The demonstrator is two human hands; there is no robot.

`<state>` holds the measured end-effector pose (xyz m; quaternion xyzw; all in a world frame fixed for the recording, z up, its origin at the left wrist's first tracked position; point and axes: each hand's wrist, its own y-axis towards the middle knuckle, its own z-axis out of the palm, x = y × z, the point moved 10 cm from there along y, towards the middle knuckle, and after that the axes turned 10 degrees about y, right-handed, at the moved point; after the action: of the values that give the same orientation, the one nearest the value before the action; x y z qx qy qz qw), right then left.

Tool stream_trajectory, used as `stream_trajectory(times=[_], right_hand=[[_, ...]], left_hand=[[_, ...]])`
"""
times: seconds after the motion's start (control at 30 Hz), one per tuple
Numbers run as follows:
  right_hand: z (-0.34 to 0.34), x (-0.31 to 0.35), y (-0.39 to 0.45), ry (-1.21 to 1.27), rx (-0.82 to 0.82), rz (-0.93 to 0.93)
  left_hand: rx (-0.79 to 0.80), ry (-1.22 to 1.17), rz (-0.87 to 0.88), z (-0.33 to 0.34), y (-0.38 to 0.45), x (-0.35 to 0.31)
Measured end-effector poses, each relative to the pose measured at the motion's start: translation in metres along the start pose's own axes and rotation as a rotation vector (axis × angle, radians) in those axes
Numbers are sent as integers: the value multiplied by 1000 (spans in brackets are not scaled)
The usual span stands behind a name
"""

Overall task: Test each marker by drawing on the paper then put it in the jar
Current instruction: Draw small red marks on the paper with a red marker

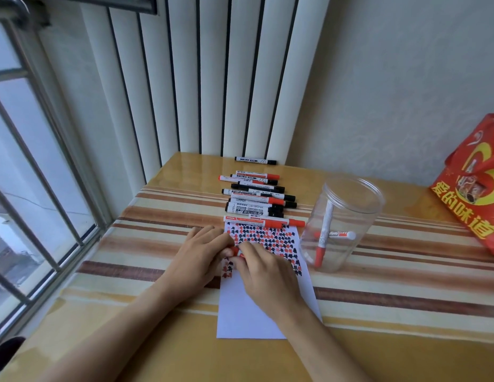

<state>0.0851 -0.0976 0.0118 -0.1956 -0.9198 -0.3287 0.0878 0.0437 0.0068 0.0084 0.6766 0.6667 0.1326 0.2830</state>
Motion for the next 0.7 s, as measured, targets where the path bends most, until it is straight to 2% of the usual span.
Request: stream_trajectory(times=[0.37,0.6,0.7], right_hand=[[-1,3,2,110,78,12],[-7,7,2,99,22,-12],[-15,-3,2,105,-16,34]], left_hand=[[-127,40,57,-14,-2,-7],[-189,80,69,-23,-3,-10],[-198,92,17,-24,-2,-3]])
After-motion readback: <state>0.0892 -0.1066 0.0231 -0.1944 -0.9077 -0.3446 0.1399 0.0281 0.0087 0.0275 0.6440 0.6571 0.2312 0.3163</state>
